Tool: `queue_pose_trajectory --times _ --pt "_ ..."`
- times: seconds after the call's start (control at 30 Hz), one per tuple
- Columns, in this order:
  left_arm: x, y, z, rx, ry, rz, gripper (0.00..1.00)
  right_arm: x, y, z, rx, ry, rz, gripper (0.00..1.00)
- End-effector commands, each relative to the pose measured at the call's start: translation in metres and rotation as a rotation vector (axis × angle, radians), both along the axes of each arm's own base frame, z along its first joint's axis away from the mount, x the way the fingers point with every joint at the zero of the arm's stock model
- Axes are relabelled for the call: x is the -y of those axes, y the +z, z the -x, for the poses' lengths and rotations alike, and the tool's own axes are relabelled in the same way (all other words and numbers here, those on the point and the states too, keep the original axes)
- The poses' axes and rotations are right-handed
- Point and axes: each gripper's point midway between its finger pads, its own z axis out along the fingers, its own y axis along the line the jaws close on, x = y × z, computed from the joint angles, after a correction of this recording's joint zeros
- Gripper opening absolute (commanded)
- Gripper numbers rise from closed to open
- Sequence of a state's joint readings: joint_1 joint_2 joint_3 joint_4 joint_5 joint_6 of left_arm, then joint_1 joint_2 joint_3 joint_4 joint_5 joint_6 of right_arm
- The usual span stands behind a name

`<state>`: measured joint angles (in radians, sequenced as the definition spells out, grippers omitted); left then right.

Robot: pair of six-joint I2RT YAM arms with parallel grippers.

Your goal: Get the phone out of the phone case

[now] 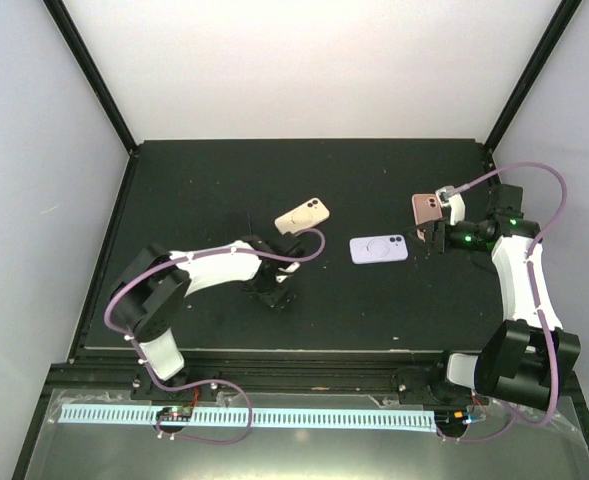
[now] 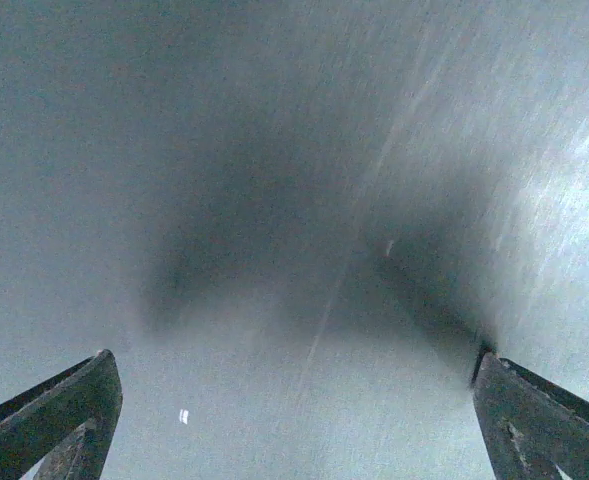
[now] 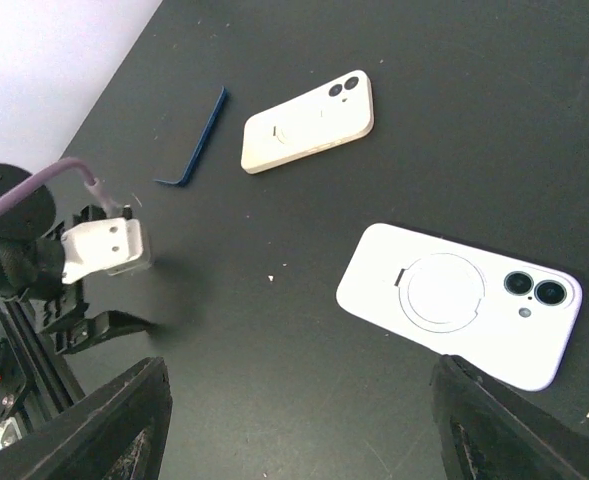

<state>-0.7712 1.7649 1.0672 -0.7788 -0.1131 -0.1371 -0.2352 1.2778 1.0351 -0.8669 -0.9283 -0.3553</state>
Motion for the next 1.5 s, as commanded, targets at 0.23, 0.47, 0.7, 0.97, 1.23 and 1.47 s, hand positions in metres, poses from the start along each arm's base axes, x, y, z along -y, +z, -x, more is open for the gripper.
queue_pose_trajectory --times 0.23,0.47,0.7,0.97,1.23,1.47 --pt "0.026 0.071 -0.083 0.232 0.055 0.171 0.99 -0.008 0.013 0.009 0.056 0.035 -0.025 0.71" --pt "0.061 0.092 -0.171 0.3 0.03 0.271 0.99 -0.012 0.014 0.013 0.06 0.054 -0.044 0.71" --pt "0.075 0.061 -0.227 0.243 0.062 0.359 0.99 -0.012 0.013 0.014 0.059 0.058 -0.048 0.71" --pt "0.092 0.02 -0.226 0.13 0.028 0.405 0.99 -0.013 0.012 0.016 0.051 0.064 -0.051 0.71" --pt "0.095 0.013 -0.201 0.075 -0.011 0.37 0.99 -0.015 0.009 0.016 0.039 0.08 -0.068 0.71" --pt "0.083 0.003 -0.209 0.161 -0.065 0.093 0.99 -0.015 0.009 0.016 0.03 0.086 -0.076 0.71"
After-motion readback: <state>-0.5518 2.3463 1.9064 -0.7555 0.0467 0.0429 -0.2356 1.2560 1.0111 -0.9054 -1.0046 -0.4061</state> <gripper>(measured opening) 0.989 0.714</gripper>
